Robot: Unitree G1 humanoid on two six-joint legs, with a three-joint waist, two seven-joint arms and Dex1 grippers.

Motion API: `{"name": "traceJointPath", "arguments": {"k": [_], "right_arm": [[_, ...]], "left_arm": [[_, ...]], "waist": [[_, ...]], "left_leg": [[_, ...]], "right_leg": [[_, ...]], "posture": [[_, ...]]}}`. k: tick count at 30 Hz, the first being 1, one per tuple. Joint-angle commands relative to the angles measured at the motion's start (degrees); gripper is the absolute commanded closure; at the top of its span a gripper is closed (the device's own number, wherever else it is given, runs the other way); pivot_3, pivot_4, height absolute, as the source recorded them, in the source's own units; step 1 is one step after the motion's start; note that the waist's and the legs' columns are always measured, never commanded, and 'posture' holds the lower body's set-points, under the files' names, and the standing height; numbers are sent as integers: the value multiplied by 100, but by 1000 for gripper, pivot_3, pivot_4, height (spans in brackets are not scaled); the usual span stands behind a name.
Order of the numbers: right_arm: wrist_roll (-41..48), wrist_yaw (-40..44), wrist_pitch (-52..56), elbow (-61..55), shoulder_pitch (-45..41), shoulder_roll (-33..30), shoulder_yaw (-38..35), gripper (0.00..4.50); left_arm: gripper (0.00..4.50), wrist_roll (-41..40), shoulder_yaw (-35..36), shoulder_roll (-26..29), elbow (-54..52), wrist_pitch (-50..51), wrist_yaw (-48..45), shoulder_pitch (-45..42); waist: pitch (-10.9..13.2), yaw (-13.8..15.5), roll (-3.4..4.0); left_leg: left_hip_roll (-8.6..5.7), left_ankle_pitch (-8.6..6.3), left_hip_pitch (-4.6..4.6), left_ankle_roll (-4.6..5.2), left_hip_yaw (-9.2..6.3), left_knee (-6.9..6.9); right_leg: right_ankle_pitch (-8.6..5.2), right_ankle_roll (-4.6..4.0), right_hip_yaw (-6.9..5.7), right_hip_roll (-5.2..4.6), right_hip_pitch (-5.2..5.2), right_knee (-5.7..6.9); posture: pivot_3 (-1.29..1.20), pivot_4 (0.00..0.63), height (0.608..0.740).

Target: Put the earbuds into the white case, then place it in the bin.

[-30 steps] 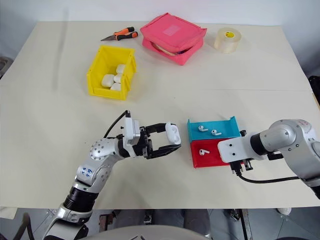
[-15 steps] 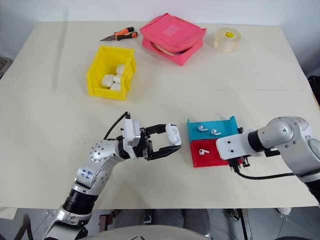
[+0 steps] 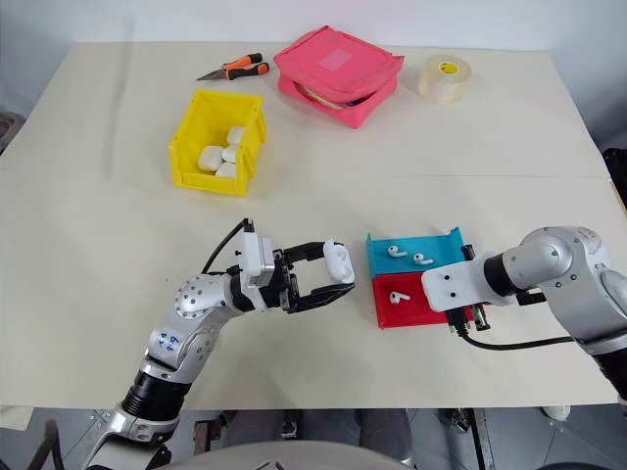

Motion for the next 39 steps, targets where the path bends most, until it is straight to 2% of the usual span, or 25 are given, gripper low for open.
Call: {"name": "traceJointPath", "arguments": {"k": [1,5,12,15,18,22,25,31,39], "right_arm": [[84,-61,243,-166,94,71,-97,4012],[740,-163,1132,-536,307,178,-579,4012],[2763,-578,2988,-1645,1244,624,-2556,4012],[3554,-854,3248,-1930,1542,1065,-3336,4012],[4129,-1253,3429,-2177,1543,1414,-3606,4012],[4817,-1872,3477,-2465,1318,1945,-3501,4012],[5284,-2372,3247,-2599,1119,2669,-3211,4012],[5016,-2881,2877,-2583,931,3301,-2348,4012],[4593,-2895,2337,-2503,1275,3390,-1770,4012]], "left_arm": [[1689,6,-21,-5,-171,-73,-9,-56],[1689,-14,-24,-20,-66,-74,-57,-124],[1689,-123,-27,-14,280,-284,-501,-249],[1689,-282,30,-110,590,-593,-903,-327],[1689,-607,189,-305,768,-792,-1186,-350],[1689,-739,157,-317,962,-880,-1674,-401],[1689,-836,160,-293,1009,-865,-1954,-434],[1689,-935,171,-184,929,-641,-2184,-493],[1689,-1004,261,-163,830,-569,-2276,-581]], "waist": [[0,1,0],[0,9,0],[1,30,1],[1,26,1],[1,18,2],[1,11,2],[0,5,2],[-1,2,4],[-1,-3,5]], "left_leg": [[0,0,0,0,0,0],[0,0,0,0,-1,0],[-1,0,-4,0,-5,0],[-2,0,-4,0,-3,2],[-3,0,-3,0,-2,1],[-2,0,-1,0,-2,-1],[-3,0,0,0,-2,-2],[-6,0,-1,0,-1,-2],[-6,0,-1,0,-1,-5]], "right_leg": [[0,0,0,0,1,0],[0,0,-1,0,0,1],[0,0,-3,-1,0,1],[0,0,-2,0,0,2],[0,0,-1,0,-1,2],[0,0,-1,0,-1,3],[0,0,-1,1,0,3],[0,0,1,0,-2,4],[0,0,0,1,-3,3]], "posture": [[0,150,740],[0,150,740],[0,150,740],[0,150,740],[0,150,740],[0,150,740],[0,150,740],[0,150,740],[0,150,740]]}}
